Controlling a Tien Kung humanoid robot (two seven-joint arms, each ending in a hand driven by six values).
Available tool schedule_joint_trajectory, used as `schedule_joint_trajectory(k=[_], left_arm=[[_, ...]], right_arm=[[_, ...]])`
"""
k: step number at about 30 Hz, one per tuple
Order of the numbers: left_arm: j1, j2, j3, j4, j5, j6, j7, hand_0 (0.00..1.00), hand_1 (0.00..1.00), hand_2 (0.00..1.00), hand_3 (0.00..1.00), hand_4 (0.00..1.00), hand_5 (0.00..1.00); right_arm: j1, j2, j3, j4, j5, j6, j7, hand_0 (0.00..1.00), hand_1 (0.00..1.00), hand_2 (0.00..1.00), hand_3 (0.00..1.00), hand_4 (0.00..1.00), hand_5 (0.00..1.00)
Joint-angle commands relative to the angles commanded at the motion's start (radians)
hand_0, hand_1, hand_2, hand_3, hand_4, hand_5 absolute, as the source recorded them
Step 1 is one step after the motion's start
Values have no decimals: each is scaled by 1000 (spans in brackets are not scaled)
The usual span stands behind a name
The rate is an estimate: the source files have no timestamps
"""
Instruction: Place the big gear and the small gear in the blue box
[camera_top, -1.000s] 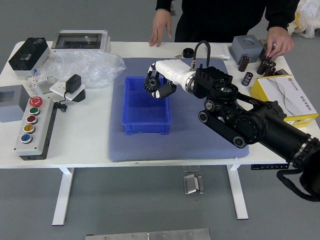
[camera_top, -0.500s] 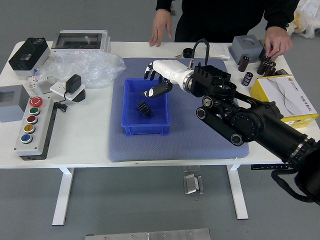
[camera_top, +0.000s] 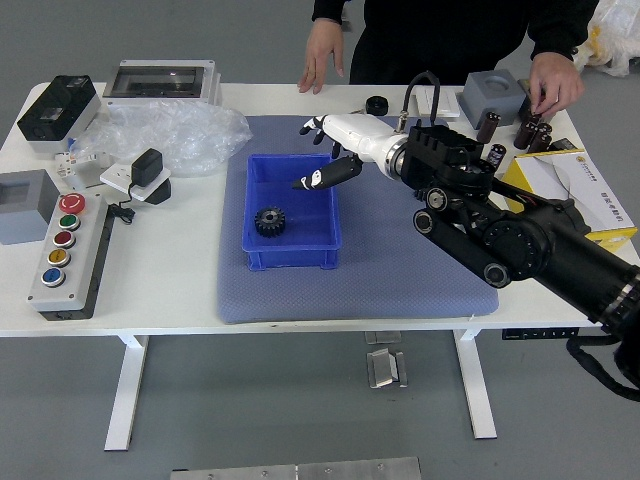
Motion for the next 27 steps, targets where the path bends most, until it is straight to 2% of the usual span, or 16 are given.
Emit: schedule_joint_trajectory(k=[2,7,8,11,14,15,20,21,26,27], left_arm=[[1,-1,0,0,-4,1,-1,919,902,895,889,817,355],[2,-6,0,0,-12,2,-3,919,902,895,889,817,355],[2,-7,0,0,-13,2,-3,919,902,896,889,818,354],[1,-10,0,0,-14,2,-4,919,902,896,889,818,354],[0,-12,0,0,-15,2,-4,919,902,896,889,818,354],[0,-12,0,0,-15,2,-5,919,902,897,889,819,352],[-2,-14,0,0,-15,2,-4,919,902,897,889,819,352],[-3,-14,0,0,-15,2,-4,918,902,897,890,819,352],[-5,-16,2,0,-15,2,-4,918,902,897,890,819,352],[-5,-16,3,0,-14,2,-4,919,902,897,889,818,351]], right_arm=[[-8,-29,-3,-2,11,-7,12,594,561,706,816,948,544],[-33,-95,-12,-37,29,-6,48,594,561,706,816,948,544],[-37,-104,-15,-46,30,-5,55,598,558,703,781,921,471],[-47,-127,-26,-86,32,-1,83,598,558,703,781,921,471],[-50,-139,-39,-130,33,3,111,598,558,703,781,921,471],[-50,-141,-44,-149,34,4,122,598,550,698,775,900,421],[-40,-139,-61,-236,35,10,164,598,550,698,775,900,421],[-37,-137,-65,-253,35,9,170,595,547,684,745,851,307],[-21,-120,-85,-322,42,-7,201,595,547,684,745,851,307],[-19,-116,-88,-333,44,-13,206,586,523,661,693,820,276]])
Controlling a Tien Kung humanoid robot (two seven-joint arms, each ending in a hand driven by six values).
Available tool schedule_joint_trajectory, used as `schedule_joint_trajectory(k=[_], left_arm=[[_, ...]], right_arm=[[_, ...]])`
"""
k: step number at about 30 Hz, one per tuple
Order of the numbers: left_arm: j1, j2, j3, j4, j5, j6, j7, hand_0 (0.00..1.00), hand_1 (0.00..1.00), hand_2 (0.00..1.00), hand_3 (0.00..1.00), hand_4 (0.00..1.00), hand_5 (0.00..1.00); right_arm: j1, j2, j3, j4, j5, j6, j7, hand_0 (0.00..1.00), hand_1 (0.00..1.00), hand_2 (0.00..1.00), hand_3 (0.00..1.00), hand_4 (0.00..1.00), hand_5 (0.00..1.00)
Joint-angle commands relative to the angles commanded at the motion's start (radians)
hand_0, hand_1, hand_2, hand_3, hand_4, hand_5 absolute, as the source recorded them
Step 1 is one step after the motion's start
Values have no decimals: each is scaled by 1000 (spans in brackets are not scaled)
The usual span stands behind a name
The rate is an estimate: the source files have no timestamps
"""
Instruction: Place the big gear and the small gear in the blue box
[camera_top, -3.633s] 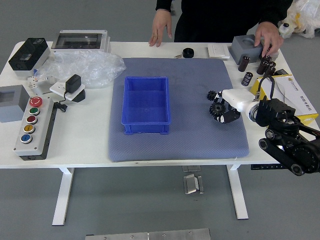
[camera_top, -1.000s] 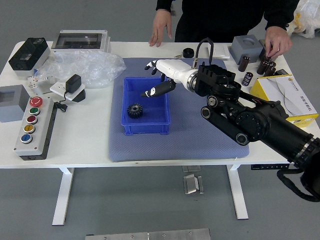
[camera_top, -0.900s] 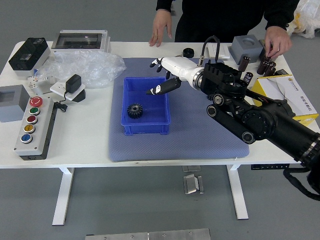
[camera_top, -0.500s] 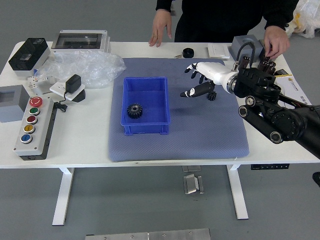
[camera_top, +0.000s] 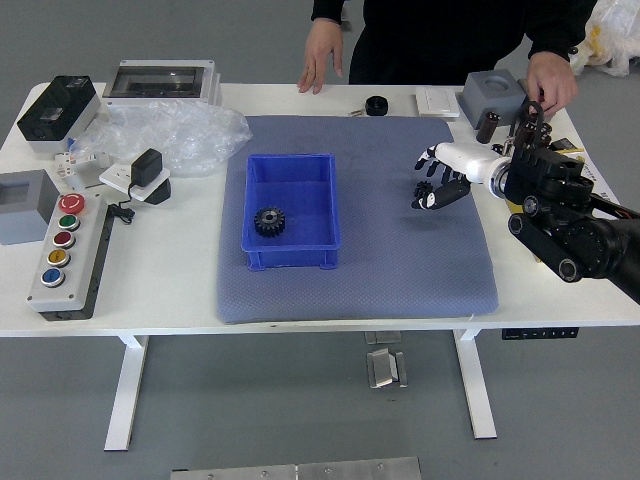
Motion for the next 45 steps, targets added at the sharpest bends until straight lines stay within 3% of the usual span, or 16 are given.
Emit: schedule_joint_trajectory(k=[7,14,25,45], left_arm=[[-3,-4,3,0,5,-1,1,919,902,897,888,819,351],[-10,-9,5,0,13,-2,2,918,903,897,888,819,351],[-21,-16,12,0,22,-4,4,919,903,897,888,819,352],[-45,-35,9,0,41,-7,7,919,902,897,887,819,353]], right_arm=[[13,38,-10,-83,11,-59,39,577,509,651,670,789,244],[26,73,-6,-158,20,-87,59,574,505,638,665,771,230],[26,138,30,-274,20,-98,78,574,506,636,664,760,218],[22,189,179,-386,-71,-106,85,567,502,636,664,759,216]])
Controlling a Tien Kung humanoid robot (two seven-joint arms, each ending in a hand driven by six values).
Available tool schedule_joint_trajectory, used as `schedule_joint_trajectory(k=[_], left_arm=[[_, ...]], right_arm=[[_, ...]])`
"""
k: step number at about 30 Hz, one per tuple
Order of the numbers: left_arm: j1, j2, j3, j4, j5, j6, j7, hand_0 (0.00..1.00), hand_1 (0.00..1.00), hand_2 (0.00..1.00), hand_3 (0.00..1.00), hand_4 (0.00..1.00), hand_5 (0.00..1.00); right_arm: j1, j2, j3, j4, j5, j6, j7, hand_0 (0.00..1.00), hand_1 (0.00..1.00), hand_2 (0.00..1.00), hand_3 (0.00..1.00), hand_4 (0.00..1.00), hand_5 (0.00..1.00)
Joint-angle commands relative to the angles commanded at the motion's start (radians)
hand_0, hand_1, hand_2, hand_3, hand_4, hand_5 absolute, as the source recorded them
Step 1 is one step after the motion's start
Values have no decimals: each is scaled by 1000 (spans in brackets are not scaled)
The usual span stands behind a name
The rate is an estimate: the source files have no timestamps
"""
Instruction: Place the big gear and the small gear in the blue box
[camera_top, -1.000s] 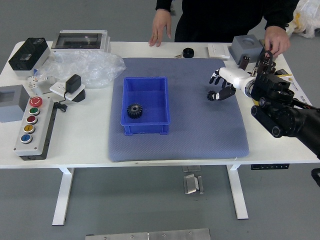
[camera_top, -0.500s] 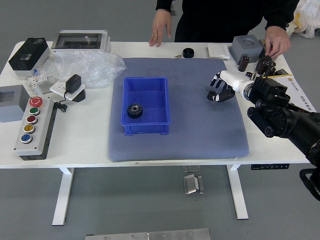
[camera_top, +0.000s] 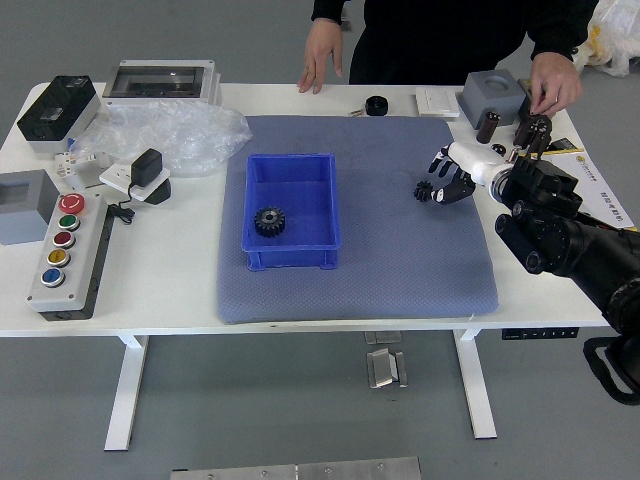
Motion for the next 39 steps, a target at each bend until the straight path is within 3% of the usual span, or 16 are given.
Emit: schedule_joint_trajectory(k=[18,39], left_arm=[[-7,1,1,0,3,0,0,919,902,897,886,819,353],[-17,-3,1,0,10,-1,1,919,902,897,886,819,352]], right_arm=[[8,31,12,-15,-20,-7,-9,567,502,636,664,759,216],[-1,34,16,-17,-14,-23,-14,565,495,633,659,759,221]])
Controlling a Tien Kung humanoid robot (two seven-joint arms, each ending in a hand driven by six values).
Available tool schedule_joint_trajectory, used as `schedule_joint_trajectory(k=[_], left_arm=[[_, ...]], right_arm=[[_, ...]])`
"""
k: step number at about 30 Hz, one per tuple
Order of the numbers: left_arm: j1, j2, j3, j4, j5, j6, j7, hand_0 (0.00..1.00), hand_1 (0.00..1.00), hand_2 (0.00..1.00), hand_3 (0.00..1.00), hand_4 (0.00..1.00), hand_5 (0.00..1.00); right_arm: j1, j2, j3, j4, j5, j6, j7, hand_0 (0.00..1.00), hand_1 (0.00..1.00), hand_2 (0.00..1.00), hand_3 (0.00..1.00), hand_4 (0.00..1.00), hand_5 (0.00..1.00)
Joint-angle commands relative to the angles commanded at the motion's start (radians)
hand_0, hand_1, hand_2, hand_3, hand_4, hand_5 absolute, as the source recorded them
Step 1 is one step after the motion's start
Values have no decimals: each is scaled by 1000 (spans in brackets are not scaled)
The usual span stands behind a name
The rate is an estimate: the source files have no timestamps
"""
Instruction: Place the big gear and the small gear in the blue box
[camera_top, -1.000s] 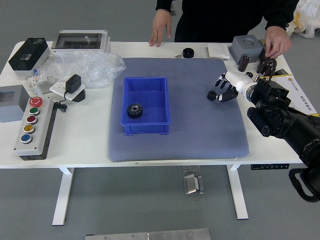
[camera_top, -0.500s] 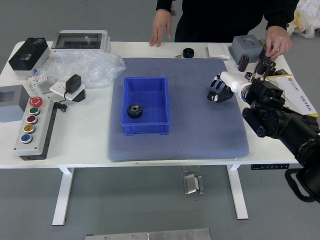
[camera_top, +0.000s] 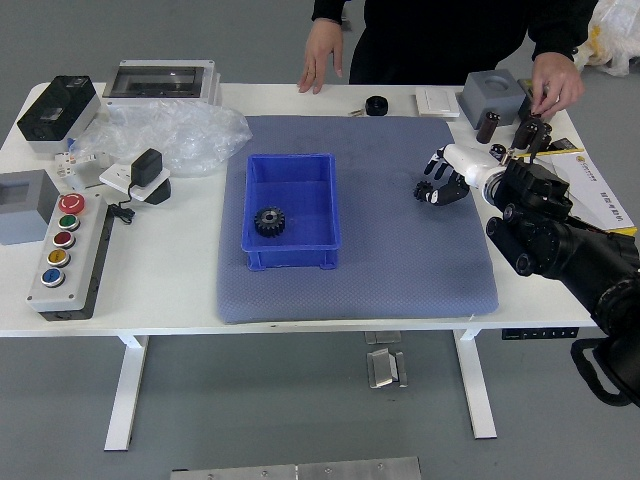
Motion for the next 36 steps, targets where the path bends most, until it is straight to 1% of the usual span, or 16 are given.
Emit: schedule_joint_trajectory(k=[10,23,36], left_arm=[[1,-6,-2,0,12,-1,2,919,901,897,886,819,352],[0,-14,-2,0,27,-4,6,919,902,897,885,818,351],[-1,-17,4,0,28,-5,5,919,902,897,884,818,350]], right_arm=[[-6,16,5,1,-2,-13,-4,564,494,632,659,758,225],[-17,15,12,0,-1,-36,-5,552,492,627,656,749,232],[-36,29,50,-22,-31,-48,-1,545,493,628,655,737,232]])
